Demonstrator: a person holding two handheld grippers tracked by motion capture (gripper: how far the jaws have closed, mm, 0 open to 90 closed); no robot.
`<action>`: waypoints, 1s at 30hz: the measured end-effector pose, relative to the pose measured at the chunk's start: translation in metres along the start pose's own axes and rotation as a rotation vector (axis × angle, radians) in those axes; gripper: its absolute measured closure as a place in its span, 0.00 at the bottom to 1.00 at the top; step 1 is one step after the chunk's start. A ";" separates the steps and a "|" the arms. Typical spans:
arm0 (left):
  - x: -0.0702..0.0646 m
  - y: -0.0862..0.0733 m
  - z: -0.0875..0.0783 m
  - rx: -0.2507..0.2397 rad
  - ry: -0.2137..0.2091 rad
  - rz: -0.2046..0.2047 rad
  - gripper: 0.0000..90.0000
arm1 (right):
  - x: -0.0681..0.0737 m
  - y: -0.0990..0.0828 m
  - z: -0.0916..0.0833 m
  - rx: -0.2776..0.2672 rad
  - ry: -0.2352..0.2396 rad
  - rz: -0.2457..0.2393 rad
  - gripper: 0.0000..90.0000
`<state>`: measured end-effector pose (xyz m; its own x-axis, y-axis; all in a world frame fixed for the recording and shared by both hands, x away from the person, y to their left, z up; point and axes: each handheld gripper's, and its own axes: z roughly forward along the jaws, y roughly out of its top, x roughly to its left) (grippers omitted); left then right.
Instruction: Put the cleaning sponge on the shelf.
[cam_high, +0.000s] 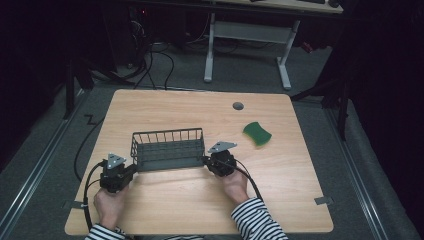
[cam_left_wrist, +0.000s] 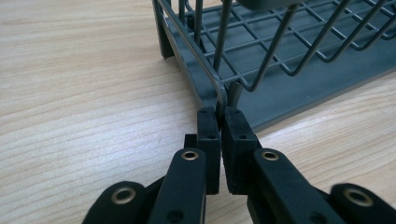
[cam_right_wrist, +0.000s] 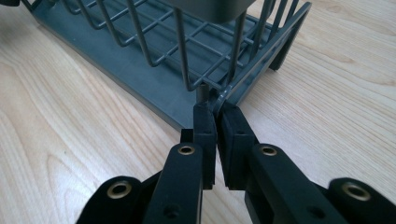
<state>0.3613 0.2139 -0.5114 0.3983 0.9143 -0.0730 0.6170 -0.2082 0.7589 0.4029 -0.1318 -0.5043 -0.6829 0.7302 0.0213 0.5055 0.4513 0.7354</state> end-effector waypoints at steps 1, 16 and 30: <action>-0.002 0.000 0.000 -0.005 -0.005 -0.002 0.96 | 0.000 -0.001 -0.002 -0.001 -0.001 -0.001 0.96; -0.035 0.007 0.009 -0.004 -0.061 0.079 0.97 | -0.015 -0.026 -0.030 0.002 -0.042 0.025 0.96; -0.062 0.012 0.015 0.000 -0.129 0.123 0.97 | -0.026 -0.046 -0.061 0.034 -0.062 0.097 0.96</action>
<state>0.3543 0.1496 -0.5071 0.5547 0.8297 -0.0621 0.5582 -0.3158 0.7672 0.3647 -0.2027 -0.4973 -0.5963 0.8013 0.0484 0.5860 0.3932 0.7085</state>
